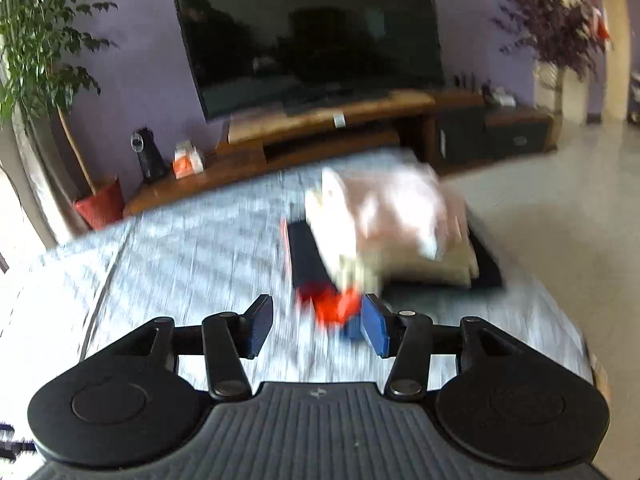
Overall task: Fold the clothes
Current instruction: 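Lift the pink bundle with the right tool and carry it to the clothes stack, then place the pink bundle on top of the clothes stack and open the right tool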
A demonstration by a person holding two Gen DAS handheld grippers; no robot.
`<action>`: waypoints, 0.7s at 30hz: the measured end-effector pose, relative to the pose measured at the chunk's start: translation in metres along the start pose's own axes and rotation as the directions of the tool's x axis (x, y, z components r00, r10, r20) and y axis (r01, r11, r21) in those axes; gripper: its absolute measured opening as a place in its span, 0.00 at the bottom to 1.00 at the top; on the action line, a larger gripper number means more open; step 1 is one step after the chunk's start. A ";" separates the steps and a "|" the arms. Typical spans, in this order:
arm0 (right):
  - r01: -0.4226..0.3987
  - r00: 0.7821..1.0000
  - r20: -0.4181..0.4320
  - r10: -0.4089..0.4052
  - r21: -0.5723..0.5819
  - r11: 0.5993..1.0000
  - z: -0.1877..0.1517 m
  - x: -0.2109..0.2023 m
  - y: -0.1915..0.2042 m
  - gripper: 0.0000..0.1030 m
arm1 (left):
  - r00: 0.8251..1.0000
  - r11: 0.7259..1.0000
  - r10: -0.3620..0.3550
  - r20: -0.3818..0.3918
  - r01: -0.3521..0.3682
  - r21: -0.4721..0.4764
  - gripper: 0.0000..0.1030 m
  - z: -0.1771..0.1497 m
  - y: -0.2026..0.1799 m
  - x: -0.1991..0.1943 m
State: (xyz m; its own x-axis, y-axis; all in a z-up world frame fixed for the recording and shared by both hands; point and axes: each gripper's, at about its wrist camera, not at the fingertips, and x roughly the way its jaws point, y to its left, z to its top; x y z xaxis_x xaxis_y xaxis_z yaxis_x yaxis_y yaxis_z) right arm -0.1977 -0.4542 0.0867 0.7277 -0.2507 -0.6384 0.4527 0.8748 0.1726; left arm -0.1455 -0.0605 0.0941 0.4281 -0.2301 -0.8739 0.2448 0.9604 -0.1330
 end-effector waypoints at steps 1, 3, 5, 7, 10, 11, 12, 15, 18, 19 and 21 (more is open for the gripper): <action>0.023 0.999 -0.024 -0.022 0.038 0.999 -0.013 -0.008 0.003 0.46 | 1.000 1.000 -0.006 0.005 0.006 0.003 1.00 -0.005 -0.009 -0.007; 0.054 0.996 -0.081 -0.041 0.154 0.987 -0.038 -0.023 0.005 0.49 | 1.000 1.000 -0.019 0.013 0.019 0.008 1.00 -0.016 -0.028 -0.021; 0.062 0.987 -0.158 -0.023 0.245 0.967 -0.060 -0.032 -0.001 0.54 | 0.999 0.999 -0.044 0.011 0.044 0.006 1.00 -0.025 -0.041 -0.037; 0.112 0.972 -0.229 -0.046 0.284 0.952 -0.080 -0.040 0.003 0.58 | 0.998 0.997 -0.068 0.015 0.068 0.033 1.00 -0.037 -0.052 -0.052; 0.126 0.965 -0.257 -0.057 0.260 0.958 -0.104 -0.065 0.012 0.60 | 0.996 0.992 -0.075 0.057 0.069 0.106 1.00 -0.052 -0.074 -0.083; 0.129 0.967 -0.245 -0.067 0.248 0.960 -0.105 -0.075 0.016 0.63 | 0.994 0.989 -0.078 0.070 0.069 0.129 1.00 -0.056 -0.081 -0.093; 0.132 0.971 -0.226 -0.078 0.236 0.963 -0.103 -0.085 0.020 0.70 | 0.993 0.987 -0.084 0.078 0.072 0.141 1.00 -0.059 -0.085 -0.099; 0.127 0.984 -0.148 -0.098 0.203 0.971 -0.091 -0.115 0.029 0.75 | 0.987 0.980 -0.108 0.117 0.086 0.177 1.00 -0.067 -0.095 -0.119; 0.109 0.992 -0.084 -0.096 0.158 0.981 -0.079 -0.138 0.036 0.84 | 0.984 0.978 -0.130 0.125 0.106 0.180 1.00 -0.074 -0.102 -0.135; 0.110 0.993 -0.064 -0.102 0.138 0.984 -0.077 -0.144 0.038 0.84 | 0.982 0.978 -0.138 0.128 0.115 0.174 1.00 -0.075 -0.103 -0.139; 0.121 0.992 -0.028 -0.119 0.100 0.988 -0.073 -0.155 0.043 0.84 | 0.982 0.983 -0.128 0.135 0.108 0.146 1.00 -0.075 -0.105 -0.146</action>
State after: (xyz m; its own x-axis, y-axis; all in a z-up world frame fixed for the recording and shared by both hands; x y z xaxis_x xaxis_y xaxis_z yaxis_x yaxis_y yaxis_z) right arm -0.3288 -0.3475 0.1383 0.6541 -0.3416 -0.6749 0.5869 0.7920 0.1680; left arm -0.2991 -0.1156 0.2004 0.5069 -0.3706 -0.7783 0.4142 0.8965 -0.1571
